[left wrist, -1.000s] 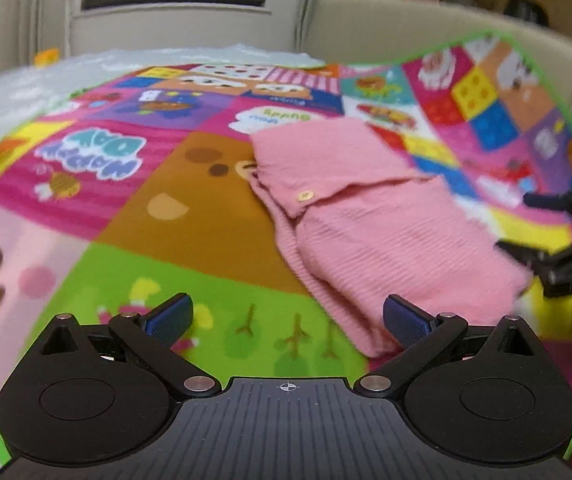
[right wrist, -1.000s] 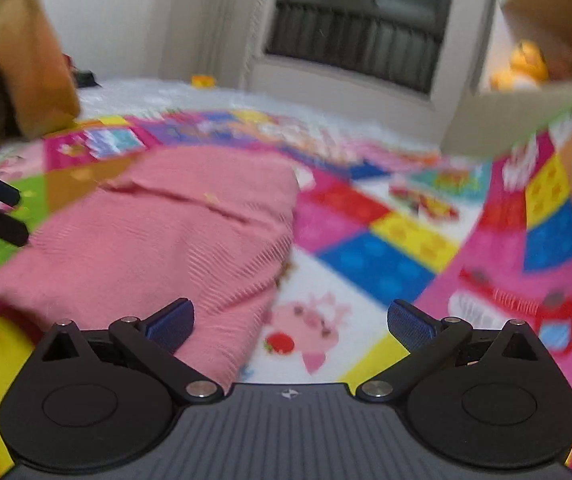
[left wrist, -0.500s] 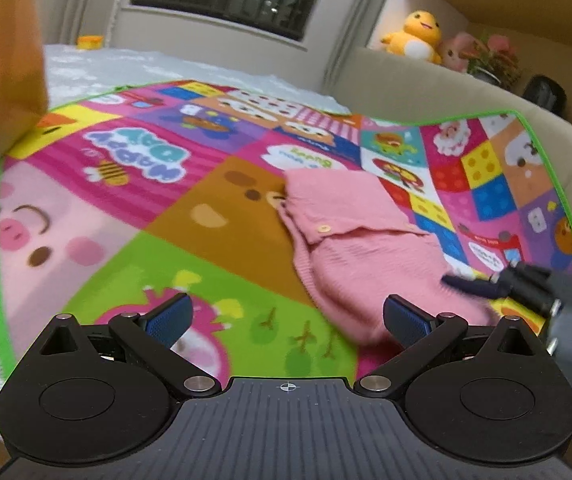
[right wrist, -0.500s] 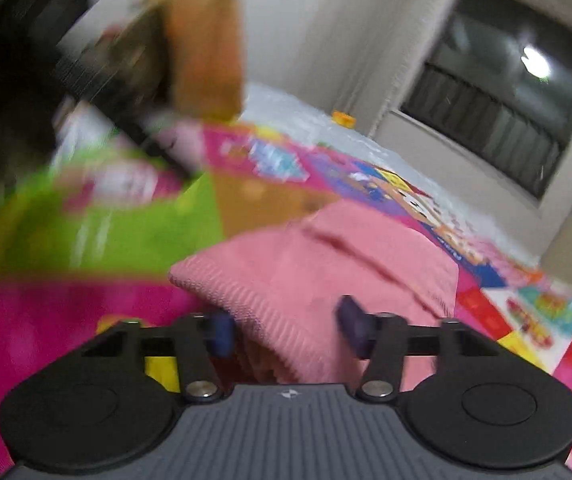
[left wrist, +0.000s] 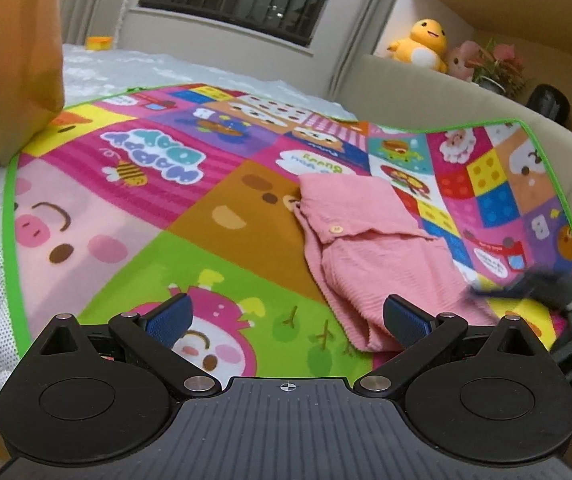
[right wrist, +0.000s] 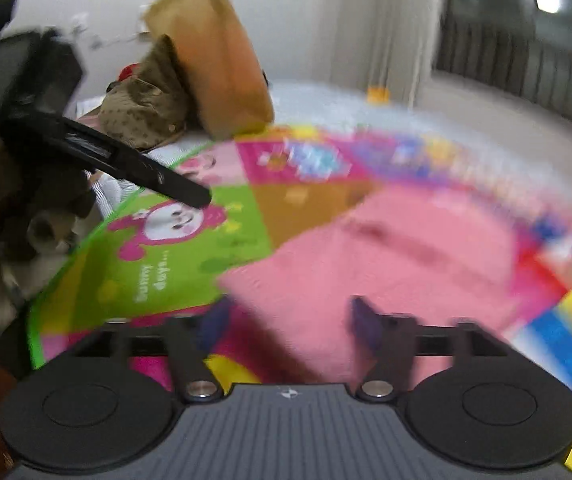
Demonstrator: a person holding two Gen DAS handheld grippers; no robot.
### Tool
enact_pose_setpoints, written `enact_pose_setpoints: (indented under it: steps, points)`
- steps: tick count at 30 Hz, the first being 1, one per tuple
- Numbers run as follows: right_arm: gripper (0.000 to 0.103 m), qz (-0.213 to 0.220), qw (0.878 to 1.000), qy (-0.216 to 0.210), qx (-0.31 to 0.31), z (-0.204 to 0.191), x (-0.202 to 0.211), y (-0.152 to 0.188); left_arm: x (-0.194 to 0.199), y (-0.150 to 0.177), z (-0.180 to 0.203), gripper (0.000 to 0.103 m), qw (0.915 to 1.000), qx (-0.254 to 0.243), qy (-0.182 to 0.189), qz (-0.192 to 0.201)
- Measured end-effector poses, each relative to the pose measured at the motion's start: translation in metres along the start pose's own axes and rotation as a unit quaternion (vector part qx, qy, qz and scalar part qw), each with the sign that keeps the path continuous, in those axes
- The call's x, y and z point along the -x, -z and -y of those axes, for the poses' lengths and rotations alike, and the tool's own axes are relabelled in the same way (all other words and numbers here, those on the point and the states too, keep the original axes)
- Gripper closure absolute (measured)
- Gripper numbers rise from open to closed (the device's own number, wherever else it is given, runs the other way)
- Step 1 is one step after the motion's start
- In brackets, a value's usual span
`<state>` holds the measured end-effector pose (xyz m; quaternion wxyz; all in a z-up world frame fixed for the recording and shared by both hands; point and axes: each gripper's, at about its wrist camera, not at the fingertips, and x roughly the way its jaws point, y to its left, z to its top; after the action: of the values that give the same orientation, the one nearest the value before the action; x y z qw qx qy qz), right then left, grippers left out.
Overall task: Fold clothes
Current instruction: 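Grasp the folded sweater edge with the right gripper and lift it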
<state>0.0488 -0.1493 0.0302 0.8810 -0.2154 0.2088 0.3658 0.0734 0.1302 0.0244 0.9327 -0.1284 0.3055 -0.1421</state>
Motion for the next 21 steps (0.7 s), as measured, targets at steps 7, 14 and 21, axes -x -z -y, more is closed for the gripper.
enact_pose_setpoints:
  steps: [7,14,21]
  points:
    - [0.011,-0.061,0.983,0.079,0.154,-0.005,-0.013,0.027,-0.006,0.003,0.035,0.0,0.993,-0.116,0.022,-0.005]
    - [0.049,-0.095,0.995,0.015,0.013,0.035,-0.028,0.0,-0.012,0.016,0.086,0.0,0.9561,-0.29,0.043,0.0]
    - [0.049,-0.074,0.996,0.021,-0.04,0.059,-0.017,-0.009,-0.064,0.046,0.128,0.0,0.8931,-0.449,-0.023,0.024]
